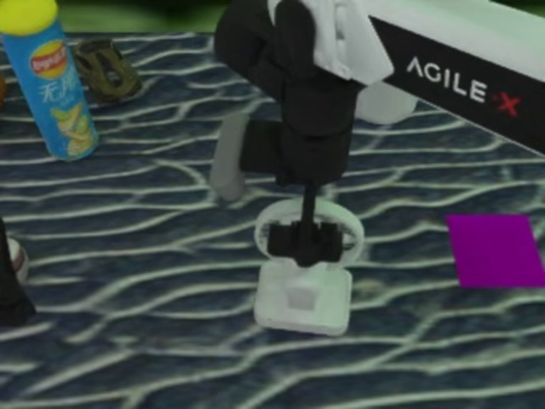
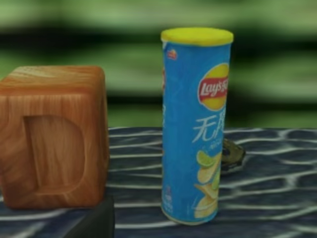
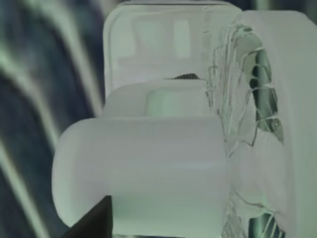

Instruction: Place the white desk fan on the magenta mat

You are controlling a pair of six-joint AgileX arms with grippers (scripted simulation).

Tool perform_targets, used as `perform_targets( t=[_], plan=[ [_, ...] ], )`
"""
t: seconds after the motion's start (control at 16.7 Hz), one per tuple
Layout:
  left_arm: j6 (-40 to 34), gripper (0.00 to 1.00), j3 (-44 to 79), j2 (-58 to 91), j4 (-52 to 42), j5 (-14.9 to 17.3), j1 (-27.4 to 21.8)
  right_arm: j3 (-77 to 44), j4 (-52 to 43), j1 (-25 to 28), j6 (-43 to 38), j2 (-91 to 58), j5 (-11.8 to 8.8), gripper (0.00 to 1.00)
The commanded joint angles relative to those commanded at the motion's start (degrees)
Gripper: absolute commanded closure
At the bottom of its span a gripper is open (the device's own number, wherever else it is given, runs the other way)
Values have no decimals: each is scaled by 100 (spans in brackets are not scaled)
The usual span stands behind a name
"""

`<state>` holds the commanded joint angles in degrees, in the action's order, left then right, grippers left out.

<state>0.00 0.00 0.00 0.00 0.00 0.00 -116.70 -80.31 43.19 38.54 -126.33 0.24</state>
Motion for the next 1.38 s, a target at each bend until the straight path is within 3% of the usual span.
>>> perform_targets(
  t=[0.78, 1.38],
  plan=[
    [0, 0, 0, 0, 0, 0, 0, 0, 0, 0, 0, 0, 0, 98],
    [0, 0, 0, 0, 0, 0, 0, -30, -17, -9, 2, 28, 4, 100]
  ],
)
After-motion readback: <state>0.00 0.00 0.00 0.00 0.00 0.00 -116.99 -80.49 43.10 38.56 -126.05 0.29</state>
